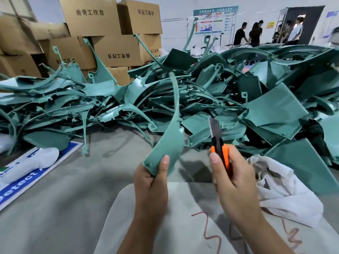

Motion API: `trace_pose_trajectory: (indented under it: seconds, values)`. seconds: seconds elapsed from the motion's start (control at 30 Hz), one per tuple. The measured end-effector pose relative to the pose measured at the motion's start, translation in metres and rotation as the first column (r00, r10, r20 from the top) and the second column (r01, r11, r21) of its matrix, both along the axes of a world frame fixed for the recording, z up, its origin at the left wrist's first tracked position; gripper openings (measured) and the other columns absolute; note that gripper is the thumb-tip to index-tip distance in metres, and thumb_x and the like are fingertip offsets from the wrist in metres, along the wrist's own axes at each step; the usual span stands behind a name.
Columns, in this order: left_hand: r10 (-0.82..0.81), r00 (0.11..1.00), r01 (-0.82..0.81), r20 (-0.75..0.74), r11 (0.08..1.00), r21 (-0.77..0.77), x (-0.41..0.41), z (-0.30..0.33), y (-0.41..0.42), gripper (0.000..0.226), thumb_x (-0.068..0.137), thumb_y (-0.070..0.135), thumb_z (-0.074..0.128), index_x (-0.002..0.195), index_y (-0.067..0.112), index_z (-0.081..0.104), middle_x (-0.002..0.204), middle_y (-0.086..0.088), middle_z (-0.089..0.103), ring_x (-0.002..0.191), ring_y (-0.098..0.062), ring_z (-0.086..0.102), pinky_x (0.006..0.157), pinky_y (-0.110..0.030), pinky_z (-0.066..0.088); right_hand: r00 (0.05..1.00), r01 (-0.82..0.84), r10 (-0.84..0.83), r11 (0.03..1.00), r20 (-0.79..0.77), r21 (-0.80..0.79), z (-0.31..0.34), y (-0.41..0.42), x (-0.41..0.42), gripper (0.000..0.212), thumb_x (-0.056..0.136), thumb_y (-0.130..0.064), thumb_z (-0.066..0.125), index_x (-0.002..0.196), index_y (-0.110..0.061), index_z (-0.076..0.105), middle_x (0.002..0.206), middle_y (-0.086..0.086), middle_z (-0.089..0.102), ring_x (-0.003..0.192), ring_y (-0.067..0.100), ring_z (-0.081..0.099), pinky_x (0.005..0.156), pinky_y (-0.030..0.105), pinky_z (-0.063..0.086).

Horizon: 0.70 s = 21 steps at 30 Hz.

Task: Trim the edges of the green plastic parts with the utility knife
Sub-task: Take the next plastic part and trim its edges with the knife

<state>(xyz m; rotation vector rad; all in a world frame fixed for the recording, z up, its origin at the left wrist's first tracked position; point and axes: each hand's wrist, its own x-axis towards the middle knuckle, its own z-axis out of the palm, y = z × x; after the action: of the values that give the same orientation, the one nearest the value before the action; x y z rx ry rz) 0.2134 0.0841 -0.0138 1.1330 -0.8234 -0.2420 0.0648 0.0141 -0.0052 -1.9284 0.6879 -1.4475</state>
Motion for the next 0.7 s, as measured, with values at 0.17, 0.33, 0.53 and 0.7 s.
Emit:
trace_pose_trajectory:
  seconds: [0.17,0.33,0.53,0.7]
  values:
    - [0.182,0.904,-0.219,0.387,0.974,0.052,0.014,-0.007,-0.005,0.023,0.097,0.019,0.055,0.104,0.033,0.072,0.092,0.015,0.070,0.087,-0.006,0.066,0.076,-0.013,0.046,0.979,-0.156,0.121,0.964,-0.166,-0.216,-0.001,0.009,0.005,0.021,0.107,-0.036,0.054,0.087,-0.038,0.051,0.074,-0.021,0.045,0.067,0.005,0.050,0.063,0.019,0.034]
    - [0.086,0.871,-0.117,0.485,0.993,0.033,0.007,-0.006,-0.004,0.052,0.097,0.003,0.057,0.090,0.053,0.066,0.086,0.023,0.068,0.079,0.008,0.062,0.071,-0.004,0.041,0.951,-0.239,0.192,0.954,-0.241,-0.182,-0.005,0.008,0.005,0.023,0.108,-0.035,0.057,0.086,-0.032,0.050,0.073,-0.016,0.046,0.066,0.011,0.051,0.060,0.026,0.036]
    - [0.056,0.880,-0.097,0.472,0.993,0.063,0.008,-0.011,-0.008,0.035,0.097,0.012,0.058,0.090,0.044,0.071,0.092,0.017,0.072,0.086,-0.001,0.068,0.074,-0.011,0.045,0.951,-0.187,0.130,0.964,-0.281,-0.187,-0.009,0.002,0.002,0.028,0.107,-0.044,0.055,0.085,-0.028,0.051,0.070,-0.011,0.049,0.063,0.015,0.051,0.056,0.035,0.040]
    - [-0.044,0.902,0.026,0.429,0.999,0.047,0.011,-0.011,-0.005,0.022,0.100,0.015,0.057,0.107,0.024,0.076,0.101,0.003,0.073,0.091,-0.016,0.070,0.078,-0.018,0.047,0.976,0.021,-0.062,0.981,-0.207,-0.192,-0.007,-0.011,-0.003,0.030,0.106,-0.049,0.049,0.082,-0.033,0.045,0.062,-0.013,0.046,0.055,0.013,0.049,0.051,0.037,0.042]
